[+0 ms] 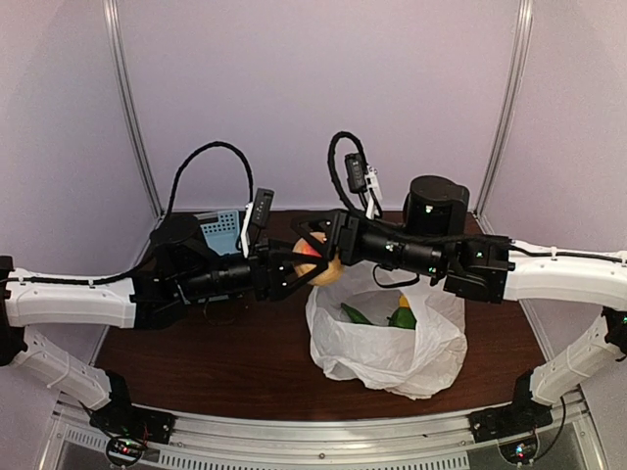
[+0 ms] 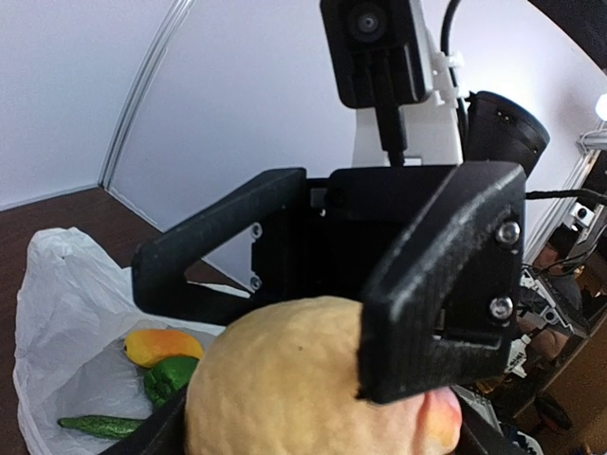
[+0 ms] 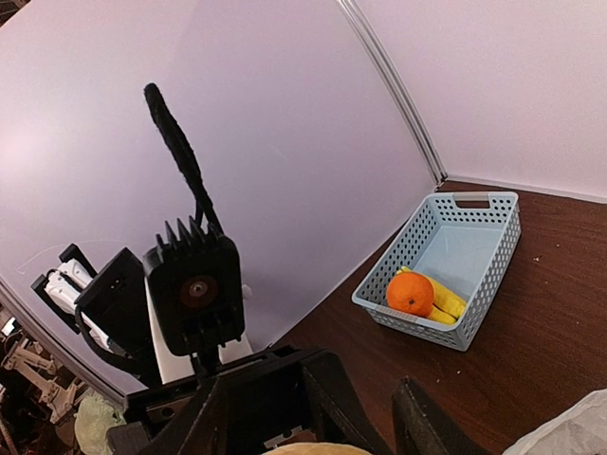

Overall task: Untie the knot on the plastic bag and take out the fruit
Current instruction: Pass from the right arm to the left

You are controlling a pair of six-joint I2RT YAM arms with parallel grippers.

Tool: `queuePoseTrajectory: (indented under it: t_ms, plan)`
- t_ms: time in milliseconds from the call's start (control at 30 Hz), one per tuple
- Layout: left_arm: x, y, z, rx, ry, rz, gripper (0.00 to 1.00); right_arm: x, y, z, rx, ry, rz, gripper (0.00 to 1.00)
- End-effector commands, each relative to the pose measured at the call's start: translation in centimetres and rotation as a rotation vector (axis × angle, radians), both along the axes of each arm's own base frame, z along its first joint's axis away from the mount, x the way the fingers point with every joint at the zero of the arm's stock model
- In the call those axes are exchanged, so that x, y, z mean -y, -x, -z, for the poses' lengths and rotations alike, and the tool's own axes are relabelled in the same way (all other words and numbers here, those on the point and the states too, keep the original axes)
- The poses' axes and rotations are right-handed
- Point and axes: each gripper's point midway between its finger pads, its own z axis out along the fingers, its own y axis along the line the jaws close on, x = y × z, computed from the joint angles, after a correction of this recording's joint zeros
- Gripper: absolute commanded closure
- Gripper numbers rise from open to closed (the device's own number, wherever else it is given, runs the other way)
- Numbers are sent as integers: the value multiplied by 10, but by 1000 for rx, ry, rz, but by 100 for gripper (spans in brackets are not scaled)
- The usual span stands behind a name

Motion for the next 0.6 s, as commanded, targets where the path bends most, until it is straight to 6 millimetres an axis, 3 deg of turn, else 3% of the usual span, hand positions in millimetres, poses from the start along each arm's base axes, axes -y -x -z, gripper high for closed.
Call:
queuePoseTrajectory:
  t_ms: [0, 100, 233, 300, 433, 567]
  plan:
    - [2, 6, -21, 34, 74, 38, 38, 0, 1, -13, 27, -15, 2, 44]
    - [2, 5, -18, 24, 70, 38, 45, 0, 1, -13, 27, -9, 4, 39]
    - [0, -2, -14, 1, 56, 14, 49, 8, -2, -13, 34, 8, 39, 11]
    - [-3, -9, -6, -25, 31, -10, 51, 18, -7, -15, 45, 26, 83, 4]
    - [-16, -23, 8, -65, -18, -54, 53, 43, -19, -15, 63, 70, 190, 1]
    - [-44, -53, 28, -107, -147, -170, 54, 63, -23, -14, 79, 105, 253, 1]
